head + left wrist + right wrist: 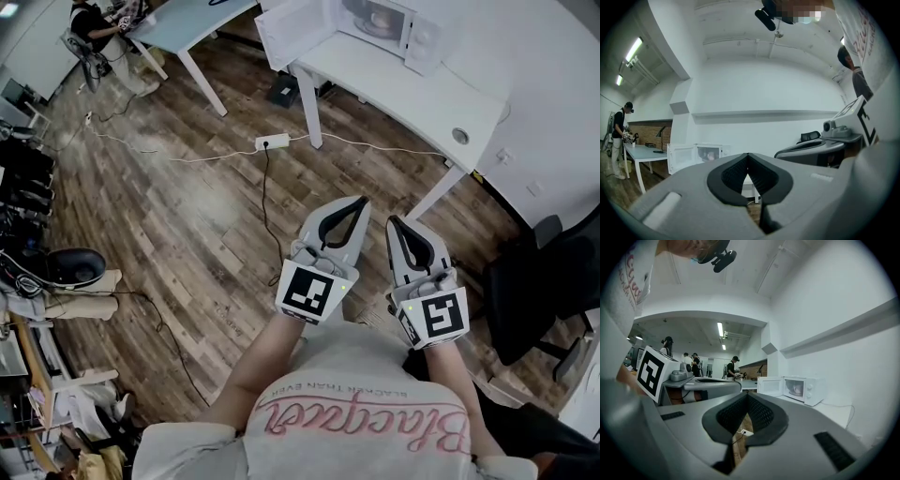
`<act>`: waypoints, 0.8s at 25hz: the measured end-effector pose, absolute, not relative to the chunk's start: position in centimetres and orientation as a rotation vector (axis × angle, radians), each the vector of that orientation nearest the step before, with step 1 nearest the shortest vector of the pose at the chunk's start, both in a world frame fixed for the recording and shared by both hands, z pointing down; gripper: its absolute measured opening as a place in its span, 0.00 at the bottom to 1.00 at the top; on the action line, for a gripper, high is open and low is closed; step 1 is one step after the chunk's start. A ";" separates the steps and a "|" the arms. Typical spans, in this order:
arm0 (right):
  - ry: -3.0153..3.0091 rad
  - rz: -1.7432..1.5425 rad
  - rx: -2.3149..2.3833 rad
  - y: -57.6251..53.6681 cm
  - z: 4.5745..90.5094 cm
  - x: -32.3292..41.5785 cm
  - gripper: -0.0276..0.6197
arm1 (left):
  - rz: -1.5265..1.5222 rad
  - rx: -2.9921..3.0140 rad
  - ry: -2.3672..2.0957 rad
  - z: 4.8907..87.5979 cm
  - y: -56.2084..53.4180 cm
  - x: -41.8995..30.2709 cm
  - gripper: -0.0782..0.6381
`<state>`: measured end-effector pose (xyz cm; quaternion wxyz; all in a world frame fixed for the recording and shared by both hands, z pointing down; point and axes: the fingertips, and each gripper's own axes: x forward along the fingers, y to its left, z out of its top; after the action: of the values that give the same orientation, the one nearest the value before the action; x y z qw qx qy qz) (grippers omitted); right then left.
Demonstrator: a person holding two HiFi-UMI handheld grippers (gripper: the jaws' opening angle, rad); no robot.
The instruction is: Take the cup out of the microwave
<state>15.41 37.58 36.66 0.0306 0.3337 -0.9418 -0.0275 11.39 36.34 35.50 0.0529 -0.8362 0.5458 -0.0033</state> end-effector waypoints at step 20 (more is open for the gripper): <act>-2.881 -0.085 1.090 28.0 36.0 3.7 0.06 | -0.009 -2.586 1.588 35.2 26.9 0.4 0.11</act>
<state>3.69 27.95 36.03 0.0300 0.3536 -0.9345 -0.0277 0.35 26.90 35.21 0.0534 -0.8510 0.5224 -0.0030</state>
